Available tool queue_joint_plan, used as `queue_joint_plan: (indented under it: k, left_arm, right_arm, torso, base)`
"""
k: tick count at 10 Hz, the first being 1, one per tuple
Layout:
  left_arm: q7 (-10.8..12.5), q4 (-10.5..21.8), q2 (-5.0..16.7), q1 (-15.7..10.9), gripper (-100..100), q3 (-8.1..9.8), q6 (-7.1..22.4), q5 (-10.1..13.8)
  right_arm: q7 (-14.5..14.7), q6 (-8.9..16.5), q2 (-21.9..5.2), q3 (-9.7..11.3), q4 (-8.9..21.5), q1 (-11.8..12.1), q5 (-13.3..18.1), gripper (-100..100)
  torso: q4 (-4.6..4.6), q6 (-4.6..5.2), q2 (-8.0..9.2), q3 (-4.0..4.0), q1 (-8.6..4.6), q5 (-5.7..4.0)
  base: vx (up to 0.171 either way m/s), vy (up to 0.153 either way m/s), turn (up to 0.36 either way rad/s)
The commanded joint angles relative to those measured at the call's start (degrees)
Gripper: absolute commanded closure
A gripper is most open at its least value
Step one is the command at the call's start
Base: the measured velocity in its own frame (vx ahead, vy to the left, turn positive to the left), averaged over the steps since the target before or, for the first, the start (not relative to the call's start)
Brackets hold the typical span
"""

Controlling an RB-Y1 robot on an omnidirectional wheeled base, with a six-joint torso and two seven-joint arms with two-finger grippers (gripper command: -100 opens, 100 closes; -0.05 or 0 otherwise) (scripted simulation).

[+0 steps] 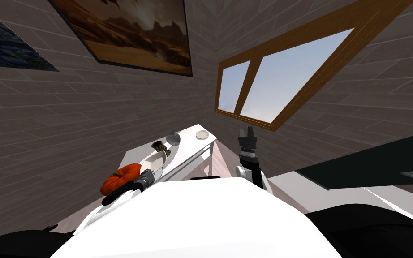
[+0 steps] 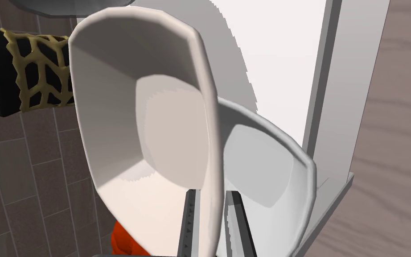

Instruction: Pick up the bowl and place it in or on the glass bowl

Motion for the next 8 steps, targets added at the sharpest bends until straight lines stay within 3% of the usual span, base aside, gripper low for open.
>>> queue_joint_plan:
  k: [1, 3, 4, 8]
  left_arm:
    - [0.4, -2.2, 0.8, 1.3, 100, 0.31, 1.7, 0.8]
    - [0.4, -2.5, 0.7, 1.5, 100, 0.25, 1.8, 0.7]
    - [0.5, -2.6, 0.7, 1.6, -100, 0.3, 2.0, 0.7]
    - [0.5, -2.6, 0.7, 1.6, -100, 0.3, 2.0, 0.7]
  right_arm:
    - [0.0, 0.0, 0.0, 0.0, 0.0, 0.0, 0.0, 0]
    - [0.0, 0.0, 0.0, 0.0, 0.0, 0.0, 0.0, 0]
    - [0.0, 0.0, 0.0, 0.0, 0.0, 0.0, 0.0, 0]
    - [0.0, 0.0, 0.0, 0.0, 0.0, 0.0, 0.0, 0]
  torso:
    - [0.0, 0.0, 0.0, 0.0, 0.0, 0.0]
    - [0.01, 0.02, 0.0, 0.01, 0.0, 0.0]
    - [-0.02, 0.06, -0.22, -0.11, -0.16, -0.01]
    - [-0.09, 0.07, -0.49, -0.27, -0.35, -0.07]
  base:
    - [-0.123, 0.092, 0.027]
    - [-0.074, 0.06, 0.012]
    - [-0.01, 0.008, 0.001]
    - [0.0, 0.0, 0.0]
